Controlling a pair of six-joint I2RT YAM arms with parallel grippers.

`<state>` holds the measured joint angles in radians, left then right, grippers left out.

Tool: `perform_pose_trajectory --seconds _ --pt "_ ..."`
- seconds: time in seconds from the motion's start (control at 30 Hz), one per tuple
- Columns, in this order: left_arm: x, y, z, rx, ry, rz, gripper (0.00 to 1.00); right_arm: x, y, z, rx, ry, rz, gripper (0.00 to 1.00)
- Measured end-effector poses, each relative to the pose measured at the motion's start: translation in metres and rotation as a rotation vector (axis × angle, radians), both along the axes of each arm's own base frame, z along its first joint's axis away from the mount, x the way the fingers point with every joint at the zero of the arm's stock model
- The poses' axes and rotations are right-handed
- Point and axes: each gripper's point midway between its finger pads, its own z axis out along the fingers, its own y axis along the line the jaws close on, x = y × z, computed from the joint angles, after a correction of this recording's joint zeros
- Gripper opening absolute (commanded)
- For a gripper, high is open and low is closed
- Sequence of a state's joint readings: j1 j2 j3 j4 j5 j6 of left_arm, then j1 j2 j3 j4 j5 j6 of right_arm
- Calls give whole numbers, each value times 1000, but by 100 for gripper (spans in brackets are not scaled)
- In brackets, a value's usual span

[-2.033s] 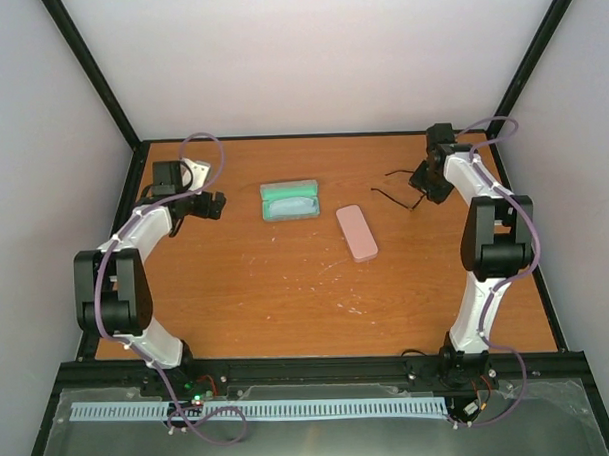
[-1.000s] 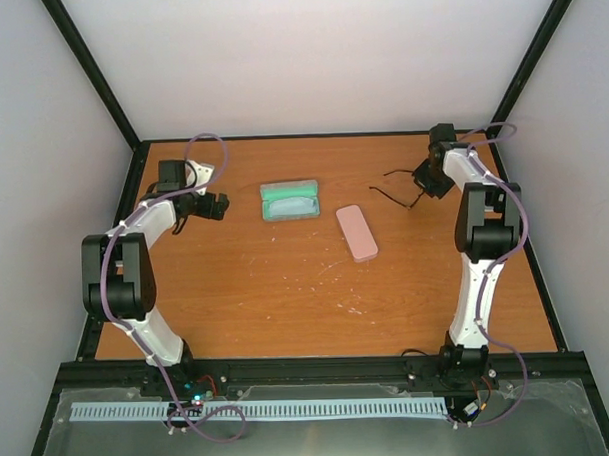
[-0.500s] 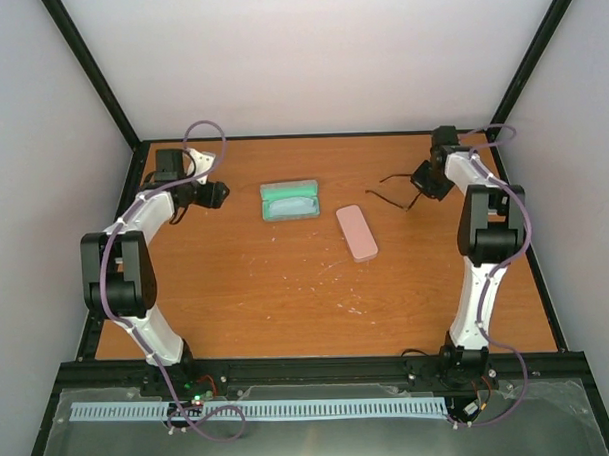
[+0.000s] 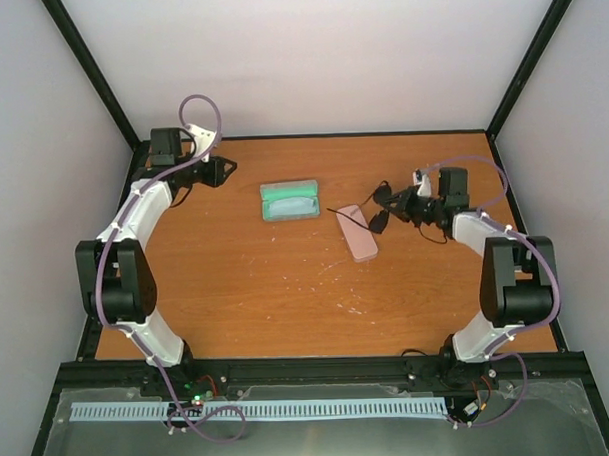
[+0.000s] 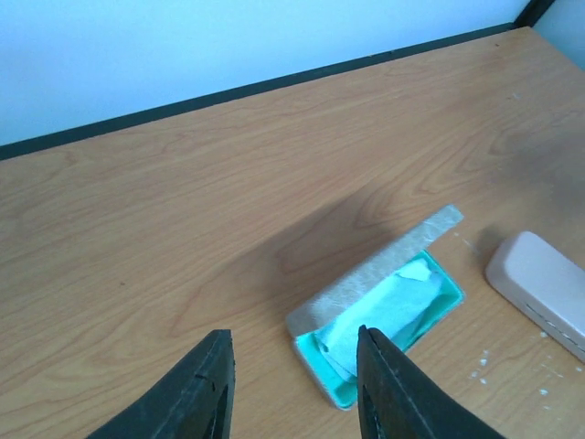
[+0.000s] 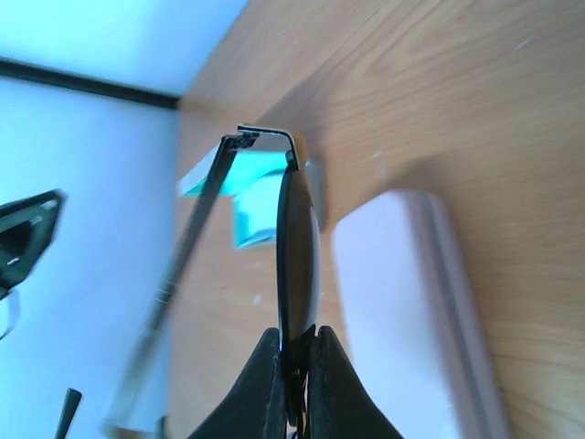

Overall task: Organize the sunglasses
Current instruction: Pick up the sunglasses from the center of the board, then fold the sunglasses.

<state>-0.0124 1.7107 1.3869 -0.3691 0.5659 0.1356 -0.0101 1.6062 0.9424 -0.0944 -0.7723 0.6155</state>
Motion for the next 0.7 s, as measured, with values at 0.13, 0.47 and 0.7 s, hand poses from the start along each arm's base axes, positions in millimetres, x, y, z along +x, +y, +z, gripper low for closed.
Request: perform_pose_trajectory --seconds 0.13,0.47,0.7 --pt "-11 -9 3 -19 8 -13 38 -13 23 -3 186 -15 83 3" --pt "-23 -12 6 -21 5 -17 38 7 39 40 309 -96 148 3" --pt "-23 -14 6 -19 6 -20 37 10 30 -71 629 272 -186 3"
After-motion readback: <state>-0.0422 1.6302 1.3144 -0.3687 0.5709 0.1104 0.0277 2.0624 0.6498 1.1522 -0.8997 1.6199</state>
